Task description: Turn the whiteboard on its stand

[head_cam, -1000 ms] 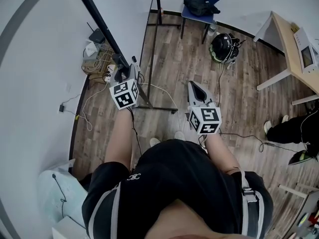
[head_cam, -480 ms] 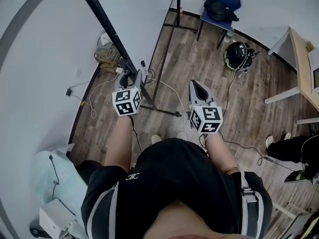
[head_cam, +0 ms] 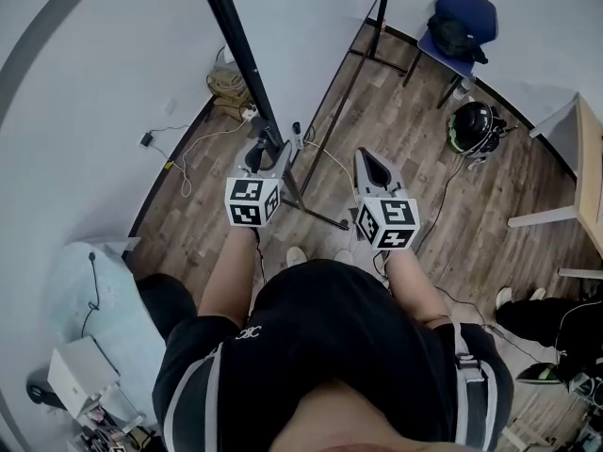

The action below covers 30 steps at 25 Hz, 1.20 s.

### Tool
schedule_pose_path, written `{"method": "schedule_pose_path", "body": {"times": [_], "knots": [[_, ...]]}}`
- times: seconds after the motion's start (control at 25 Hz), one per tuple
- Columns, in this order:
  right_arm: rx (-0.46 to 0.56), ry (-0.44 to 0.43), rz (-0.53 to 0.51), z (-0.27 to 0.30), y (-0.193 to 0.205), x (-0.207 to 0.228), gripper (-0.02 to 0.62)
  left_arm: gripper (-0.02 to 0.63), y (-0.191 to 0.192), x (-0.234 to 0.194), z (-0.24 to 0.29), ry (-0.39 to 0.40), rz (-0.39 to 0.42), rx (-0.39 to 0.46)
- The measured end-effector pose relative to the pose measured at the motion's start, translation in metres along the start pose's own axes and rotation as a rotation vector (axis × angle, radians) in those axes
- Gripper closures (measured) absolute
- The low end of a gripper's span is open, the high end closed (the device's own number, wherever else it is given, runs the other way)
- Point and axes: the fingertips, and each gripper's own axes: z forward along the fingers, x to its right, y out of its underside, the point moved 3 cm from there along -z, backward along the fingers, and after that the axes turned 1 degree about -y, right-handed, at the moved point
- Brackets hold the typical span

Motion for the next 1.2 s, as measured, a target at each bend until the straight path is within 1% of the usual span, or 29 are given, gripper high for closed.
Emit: {"method": "schedule_pose_path", "body": {"times": [0.32,0.52,0.76,0.92,1.2], "knots": [[-0.012,-0.081,0.002,0.010,0.007,-0.021,0.591,0.407,0.010,0.000,-0.034,0.000,0.000,-0.002],[-0.026,-0.117,0.005,0.010,0.011,-0.025,0.591,0.407,0.015,-0.001,-0.051,-0.020,-0.007,0.000],[-0.047,-0.145,0.007,0.004,0.018,-0.019,0.591,0.405,0.015,-0.002,-0.055,-0.046,-0.020,0.005],[-0.056,-0.146,0.017,0.003,0.022,-0.008,0.591,0.405,0.014,-0.004,-0.055,-0.067,-0.031,0.030],[-0.060,-0.177,0.013,0.004,0.025,0.001,0.591,0.403,0.017,-0.002,-0.056,-0.126,-0.054,0.058]]}}
